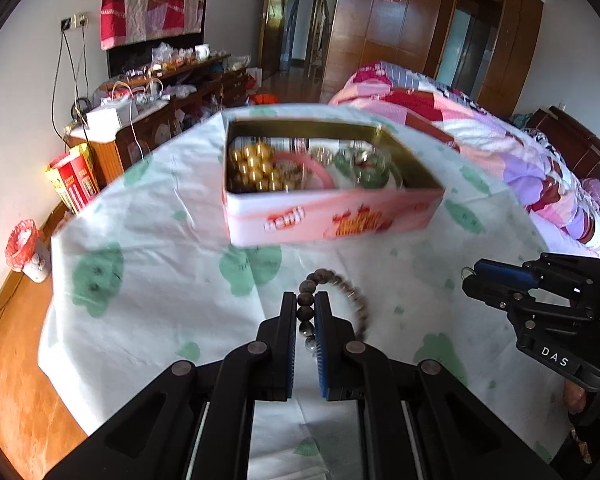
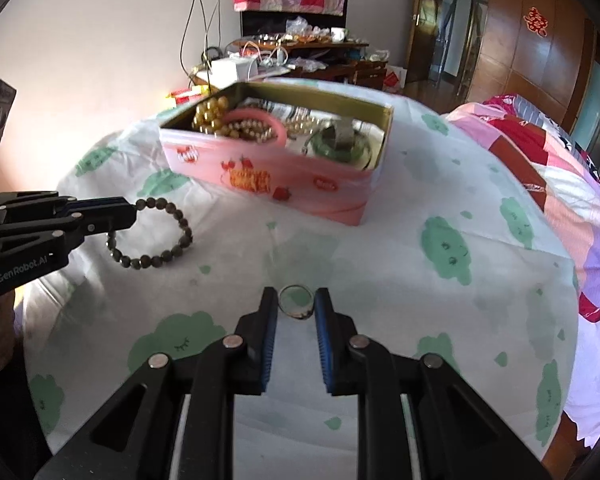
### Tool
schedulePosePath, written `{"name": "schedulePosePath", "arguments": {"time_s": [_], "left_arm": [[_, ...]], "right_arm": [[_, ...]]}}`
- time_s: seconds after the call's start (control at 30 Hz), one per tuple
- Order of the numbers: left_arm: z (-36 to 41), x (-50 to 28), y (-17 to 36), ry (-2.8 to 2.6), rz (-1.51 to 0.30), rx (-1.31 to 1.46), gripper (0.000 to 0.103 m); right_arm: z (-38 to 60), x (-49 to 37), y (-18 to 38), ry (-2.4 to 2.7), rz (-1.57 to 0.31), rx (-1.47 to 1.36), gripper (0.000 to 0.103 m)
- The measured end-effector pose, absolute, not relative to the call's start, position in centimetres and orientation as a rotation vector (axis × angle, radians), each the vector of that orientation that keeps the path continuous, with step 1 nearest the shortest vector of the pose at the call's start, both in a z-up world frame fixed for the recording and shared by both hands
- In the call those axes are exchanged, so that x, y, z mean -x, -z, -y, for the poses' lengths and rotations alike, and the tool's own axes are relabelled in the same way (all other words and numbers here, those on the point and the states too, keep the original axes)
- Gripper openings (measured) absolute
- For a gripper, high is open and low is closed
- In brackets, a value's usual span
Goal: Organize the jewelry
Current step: 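Carry the bead bracelet and silver ring over the pink tin with both grippers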
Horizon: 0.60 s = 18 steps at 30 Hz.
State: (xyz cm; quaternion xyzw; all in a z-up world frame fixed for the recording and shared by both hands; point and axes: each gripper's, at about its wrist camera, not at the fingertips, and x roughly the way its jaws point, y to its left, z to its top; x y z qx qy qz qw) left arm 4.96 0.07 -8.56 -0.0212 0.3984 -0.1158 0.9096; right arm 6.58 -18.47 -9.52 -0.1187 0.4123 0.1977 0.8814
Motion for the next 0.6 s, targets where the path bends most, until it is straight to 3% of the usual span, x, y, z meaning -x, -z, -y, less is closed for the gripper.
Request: {"name": "schedulePosePath", "arguments": {"time_s": [0.6], "left_arm": [[1.8, -8.7, -1.2, 0.244, -0.598, -0.088, 0.008]], "right_arm": [[17.3, -9.9, 2.5, -0.415, -0.677, 0.273, 0.021]]}}
